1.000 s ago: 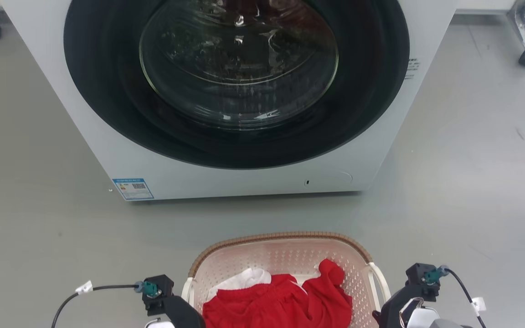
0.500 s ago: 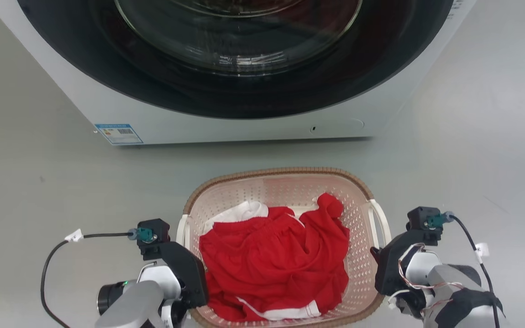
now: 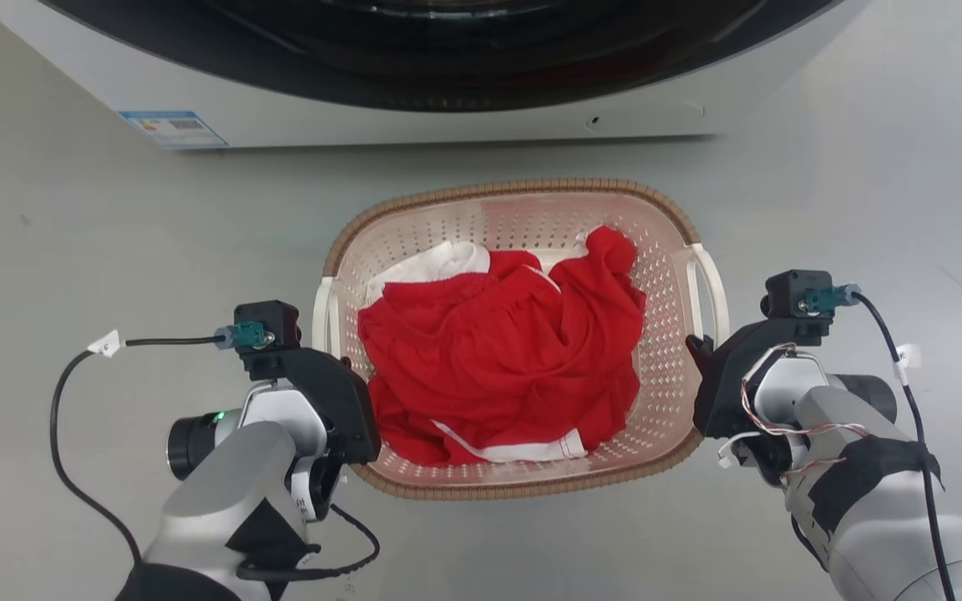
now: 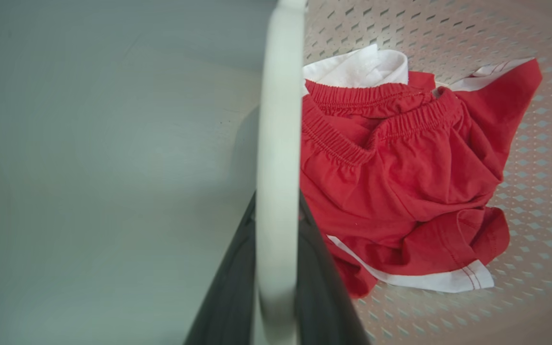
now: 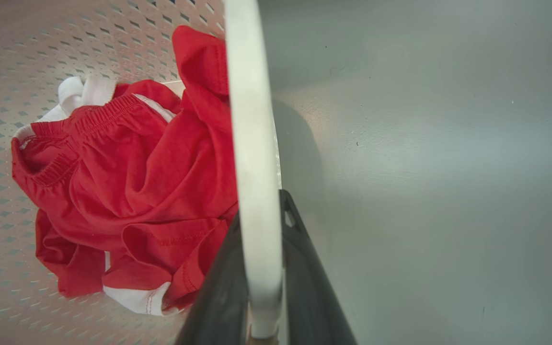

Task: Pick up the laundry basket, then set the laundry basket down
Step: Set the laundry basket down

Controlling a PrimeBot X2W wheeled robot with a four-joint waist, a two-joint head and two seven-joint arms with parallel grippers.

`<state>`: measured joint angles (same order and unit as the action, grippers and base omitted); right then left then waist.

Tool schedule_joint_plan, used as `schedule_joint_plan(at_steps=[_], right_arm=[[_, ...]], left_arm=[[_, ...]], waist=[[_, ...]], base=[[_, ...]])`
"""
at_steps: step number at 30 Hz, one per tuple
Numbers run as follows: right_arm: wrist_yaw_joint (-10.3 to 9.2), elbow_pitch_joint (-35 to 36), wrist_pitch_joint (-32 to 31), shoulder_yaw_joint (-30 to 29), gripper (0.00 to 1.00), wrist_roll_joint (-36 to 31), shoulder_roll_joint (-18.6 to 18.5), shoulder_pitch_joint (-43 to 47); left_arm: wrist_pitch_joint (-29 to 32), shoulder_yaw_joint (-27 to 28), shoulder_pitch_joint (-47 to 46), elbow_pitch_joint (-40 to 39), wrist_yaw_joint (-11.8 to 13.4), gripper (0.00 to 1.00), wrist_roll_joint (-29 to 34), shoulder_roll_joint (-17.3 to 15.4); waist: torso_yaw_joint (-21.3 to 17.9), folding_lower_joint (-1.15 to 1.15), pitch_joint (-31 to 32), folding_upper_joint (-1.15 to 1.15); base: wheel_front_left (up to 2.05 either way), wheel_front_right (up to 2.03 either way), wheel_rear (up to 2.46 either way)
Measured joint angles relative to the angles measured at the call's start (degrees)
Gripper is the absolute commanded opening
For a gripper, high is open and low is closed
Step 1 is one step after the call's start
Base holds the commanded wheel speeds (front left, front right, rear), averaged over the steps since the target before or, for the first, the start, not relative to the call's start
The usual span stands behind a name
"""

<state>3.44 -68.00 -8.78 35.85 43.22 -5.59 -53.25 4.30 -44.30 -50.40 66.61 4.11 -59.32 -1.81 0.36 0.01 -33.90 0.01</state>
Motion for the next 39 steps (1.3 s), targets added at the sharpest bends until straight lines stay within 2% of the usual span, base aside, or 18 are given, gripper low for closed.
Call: schedule_joint_plan(at_steps=[21, 35, 36, 37, 38, 39], right_arm=[[-0.15, 0.2, 5.9, -0.2, 0.0, -1.2, -0.8, -7.9], [0.18, -1.1, 8.9, 0.1, 0.0, -1.9, -0.9, -8.8], [0.19, -1.2, 8.9, 0.1, 0.95, -1.9, -0.9, -8.8], [0.16, -1.6, 8.9, 0.1, 1.0, -1.9, -0.7, -8.9], [0.16, -2.0, 8.9, 0.1, 1.0, -1.9, -0.8, -8.9], [0.16, -2.2, 8.9, 0.1, 1.0, -1.9, -0.8, -8.9]], left_arm=[[-6.5, 0.6, -9.1, 1.5, -0.7, 0.0, 2.3, 0.0], [-9.1, 0.5, -9.6, 3.0, -2.0, 0.0, 2.4, 0.4], [-9.3, 0.5, -9.6, 3.1, -2.1, 0.0, 2.4, 0.5], [-9.5, 0.5, -9.6, 3.3, -2.1, 0.26, 2.4, 0.5], [-9.5, 0.5, -9.6, 3.5, -2.1, 1.0, 2.4, 0.2], [-9.5, 0.5, -9.6, 3.6, -2.1, 1.0, 2.4, 0.1]], waist=[[0.1, 0.0, -14.6, 0.0], [0.7, -0.02, -16.7, -0.02], [0.8, -0.02, -16.7, -0.02], [0.8, -0.02, -16.7, -0.01], [0.8, -0.01, -16.6, -0.01], [0.8, -0.01, -16.6, -0.01]], base=[[0.0, 0.0, 0.0], [0.0, 0.0, 0.0], [0.0, 0.0, 0.0], [0.0, 0.0, 0.0], [0.0, 0.0, 0.0], [0.0, 0.0, 0.0]])
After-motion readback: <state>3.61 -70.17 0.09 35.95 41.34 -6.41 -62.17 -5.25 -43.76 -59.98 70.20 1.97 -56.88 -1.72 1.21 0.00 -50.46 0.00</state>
